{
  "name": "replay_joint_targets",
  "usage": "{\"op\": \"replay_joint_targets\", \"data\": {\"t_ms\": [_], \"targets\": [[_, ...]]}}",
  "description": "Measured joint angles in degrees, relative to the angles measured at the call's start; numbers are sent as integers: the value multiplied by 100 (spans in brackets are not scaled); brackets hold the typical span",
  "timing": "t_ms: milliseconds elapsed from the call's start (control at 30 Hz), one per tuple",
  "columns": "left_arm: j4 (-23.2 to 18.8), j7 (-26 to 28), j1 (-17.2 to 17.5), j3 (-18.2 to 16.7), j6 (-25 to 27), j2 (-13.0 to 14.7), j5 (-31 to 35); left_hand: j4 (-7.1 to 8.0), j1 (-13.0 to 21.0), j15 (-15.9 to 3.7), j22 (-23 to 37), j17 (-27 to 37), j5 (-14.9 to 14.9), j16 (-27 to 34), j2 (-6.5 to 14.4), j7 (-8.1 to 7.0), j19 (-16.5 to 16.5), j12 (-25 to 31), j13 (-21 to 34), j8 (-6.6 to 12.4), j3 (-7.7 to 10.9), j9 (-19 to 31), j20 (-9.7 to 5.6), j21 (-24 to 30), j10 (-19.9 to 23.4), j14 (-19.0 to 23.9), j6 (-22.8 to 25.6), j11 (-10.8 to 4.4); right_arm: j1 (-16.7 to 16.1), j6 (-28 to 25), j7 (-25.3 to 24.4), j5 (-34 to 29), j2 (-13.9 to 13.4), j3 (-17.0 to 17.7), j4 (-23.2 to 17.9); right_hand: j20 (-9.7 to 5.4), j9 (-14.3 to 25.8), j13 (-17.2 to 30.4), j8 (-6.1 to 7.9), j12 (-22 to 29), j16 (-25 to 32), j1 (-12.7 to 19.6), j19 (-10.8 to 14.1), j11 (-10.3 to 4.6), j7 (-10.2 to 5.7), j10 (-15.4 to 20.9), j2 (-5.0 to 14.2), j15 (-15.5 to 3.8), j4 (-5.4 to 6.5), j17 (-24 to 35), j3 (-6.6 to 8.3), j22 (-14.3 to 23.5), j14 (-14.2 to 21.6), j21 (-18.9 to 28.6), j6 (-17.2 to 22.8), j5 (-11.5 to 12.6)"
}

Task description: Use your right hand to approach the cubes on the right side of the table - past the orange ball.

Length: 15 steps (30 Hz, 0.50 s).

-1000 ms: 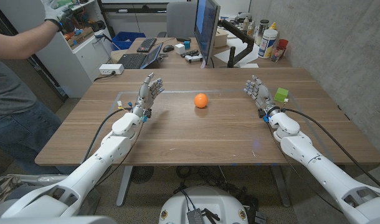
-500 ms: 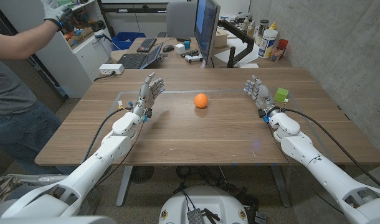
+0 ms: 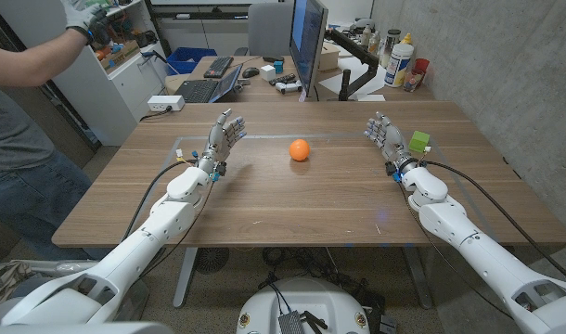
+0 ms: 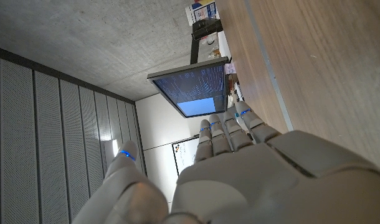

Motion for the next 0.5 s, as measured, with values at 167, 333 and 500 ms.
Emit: {"op": "replay_joint_targets", "data": {"t_ms": [167, 333, 500], "targets": [[-20, -4, -7, 7, 35, 11, 9, 0, 0, 0, 0, 0, 0, 0, 0, -20, 0, 0, 0, 0, 0, 0, 0, -9, 21, 0, 42, -21, 48, 30, -61, -99, -12, -34, 20, 0, 0, 0, 0, 0, 0, 42, 0, 2, 0, 42, 16, -20, -31, 0, 17, 0, 20, -16, 64, 0], [-25, -5, -8, 10, 51, 19, 14, -1, 0, 0, -1, 0, 0, 0, 0, -20, 31, 0, 0, 0, -1, 0, -31, -9, 31, 0, 41, -31, 82, 43, -96, -154, -23, -54, 37, 0, 0, -1, 0, 0, 0, 67, 0, -1, 9, 82, -8, -40, -33, 0, 19, 0, 40, -16, 70, 0], [-41, -5, -10, 14, 59, 32, 18, -17, 0, -26, -1, -1, 0, 0, 0, -20, 30, 0, -1, 0, -17, 0, -31, -9, 62, 26, 41, 0, 117, 70, -208, -334, -59, -81, 45, 0, 0, -1, 0, 25, 0, 95, 0, -32, -22, 113, 25, -46, -53, 0, 40, 0, 46, -16, 101, 0]]}}
